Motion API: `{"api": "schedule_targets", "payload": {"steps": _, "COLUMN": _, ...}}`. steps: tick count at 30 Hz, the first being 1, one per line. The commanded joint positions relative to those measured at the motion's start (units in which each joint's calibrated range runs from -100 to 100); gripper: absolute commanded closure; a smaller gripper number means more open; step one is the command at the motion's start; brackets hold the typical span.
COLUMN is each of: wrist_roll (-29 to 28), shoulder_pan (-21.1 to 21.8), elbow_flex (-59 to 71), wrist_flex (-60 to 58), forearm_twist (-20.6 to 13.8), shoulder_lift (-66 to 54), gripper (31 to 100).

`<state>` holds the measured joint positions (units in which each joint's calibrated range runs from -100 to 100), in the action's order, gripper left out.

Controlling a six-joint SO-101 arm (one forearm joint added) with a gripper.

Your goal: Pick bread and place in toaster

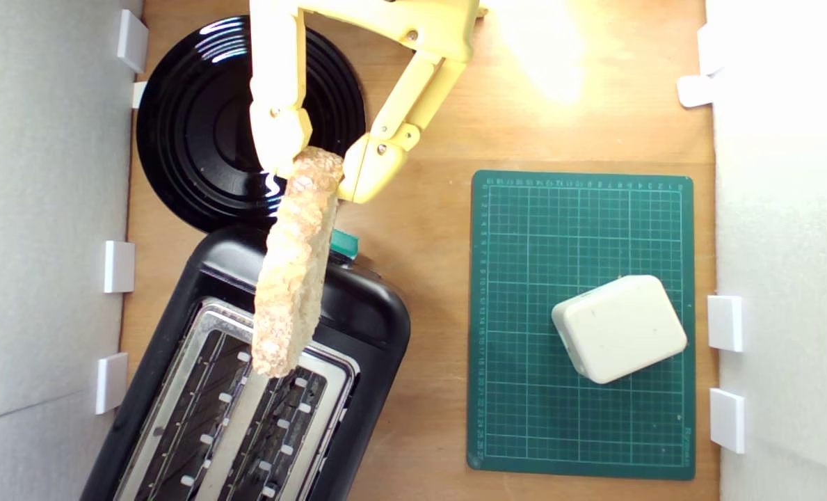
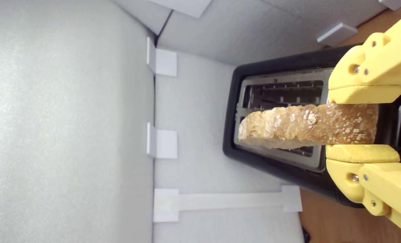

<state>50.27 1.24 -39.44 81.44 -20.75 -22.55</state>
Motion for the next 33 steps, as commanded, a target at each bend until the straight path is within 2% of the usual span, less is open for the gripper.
{"api": "schedule_targets", "payload": {"steps": 1, "wrist_roll": 0.3, "shoulder_pan": -3.7, "elbow_flex": -2.8, "wrist_flex": -2.3, "forearm_twist": -0.2, "shoulder_lift": 0.7, "gripper": 70.7}}
{"api": "schedule_targets", "payload": {"steps": 7, "wrist_roll": 0.4, "shoulder_pan": -7.2, "elbow_flex": -2.9, "wrist_flex": -2.4, "forearm_twist": -0.2, "shoulder_lift": 2.6, "gripper": 70.7}}
{"api": "schedule_targets", "payload": {"steps": 15, "wrist_roll": 1.9, "shoulder_pan": -9.6, "elbow_flex": -3.0, "wrist_flex": -2.7, "forearm_twist": -0.1, "shoulder_lift": 5.0, "gripper": 70.7}}
{"api": "schedule_targets", "payload": {"steps": 33, "wrist_roll": 1.4, "shoulder_pan": -9.9, "elbow_flex": -3.0, "wrist_flex": -8.3, "forearm_twist": -0.1, "shoulder_lift": 11.8, "gripper": 70.6}}
